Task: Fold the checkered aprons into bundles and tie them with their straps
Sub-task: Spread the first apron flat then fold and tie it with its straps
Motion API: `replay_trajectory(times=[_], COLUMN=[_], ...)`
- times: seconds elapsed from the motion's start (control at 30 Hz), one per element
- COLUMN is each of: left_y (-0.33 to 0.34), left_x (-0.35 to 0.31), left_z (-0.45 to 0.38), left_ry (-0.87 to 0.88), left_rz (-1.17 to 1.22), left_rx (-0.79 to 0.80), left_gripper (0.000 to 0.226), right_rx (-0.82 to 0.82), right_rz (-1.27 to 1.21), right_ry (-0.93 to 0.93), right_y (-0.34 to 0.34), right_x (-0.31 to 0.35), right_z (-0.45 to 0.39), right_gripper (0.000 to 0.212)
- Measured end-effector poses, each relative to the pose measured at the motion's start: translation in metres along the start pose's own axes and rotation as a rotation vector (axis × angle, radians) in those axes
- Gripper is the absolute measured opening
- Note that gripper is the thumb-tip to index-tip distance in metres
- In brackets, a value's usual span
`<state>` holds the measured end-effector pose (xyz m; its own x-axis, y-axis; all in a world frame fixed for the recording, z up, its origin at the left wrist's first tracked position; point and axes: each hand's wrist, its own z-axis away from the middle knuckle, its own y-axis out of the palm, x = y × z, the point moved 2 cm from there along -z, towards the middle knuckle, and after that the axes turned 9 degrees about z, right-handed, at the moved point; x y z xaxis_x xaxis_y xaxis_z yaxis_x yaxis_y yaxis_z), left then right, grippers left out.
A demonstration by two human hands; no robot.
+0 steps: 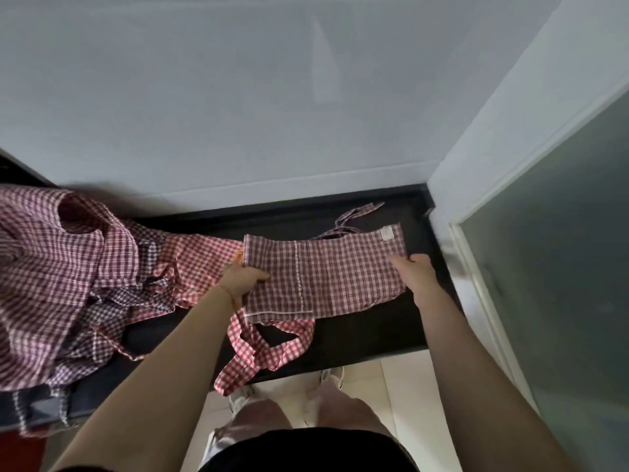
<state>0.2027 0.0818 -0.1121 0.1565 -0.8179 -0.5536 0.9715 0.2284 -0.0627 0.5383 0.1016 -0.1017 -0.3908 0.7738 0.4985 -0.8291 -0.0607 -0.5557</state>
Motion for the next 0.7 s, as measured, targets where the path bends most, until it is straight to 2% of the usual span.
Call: replay_trajectory(times=[0.1,0.2,0.27,0.4,0.5,0.6,0.67,0.7], left_y=[-0.006,-0.008,-0.008,-0.008,-0.008,-0.002,0.009,0.018], left_x=[0.006,0.008,0.014,0.021,0.021,0.018,0.014,0.012], left_z=[-0.007,0.0,-0.002,-0.007,-0.011,-0.009,-0.002,0.001], left_ry=[0.063,0.141,0.163,0.178,0.181,0.274,0.518,0.694], left_rz=[-0.002,0.005,0.021,0.045,0.046,-0.141,-0.422,-0.577], left_rx=[-0.083,-0.248,-0.311,-0.357,-0.363,-0.482,-0.659,-0.667], left_gripper=[0.054,0.046,0.045,0.043,0.046,0.054,0.058,0.06], right_rx=[-0.034,-0.019,0.047,0.291,0.33,0.374,0.439,0.472], right_rz=[0.104,0.136,0.079,-0.074,-0.054,-0.153,-0.232,-0.273], right_ry=[-0.005,-0.011,0.009,0.023,-0.079,-0.135,-0.124,-0.111], right_y=[0.01,0.016,0.019,0.016,0.009,0.003,-0.001,-0.003], right_x=[0.003,0.009,0.009,0.013,0.02,0.028,0.032,0.034], right_z=[-0.004,-0.009,-0.014,-0.018,-0.02,-0.019,-0.018,-0.02], right_gripper=[0.082,0.082,0.078,0.059,0.05,0.045,0.039,0.038])
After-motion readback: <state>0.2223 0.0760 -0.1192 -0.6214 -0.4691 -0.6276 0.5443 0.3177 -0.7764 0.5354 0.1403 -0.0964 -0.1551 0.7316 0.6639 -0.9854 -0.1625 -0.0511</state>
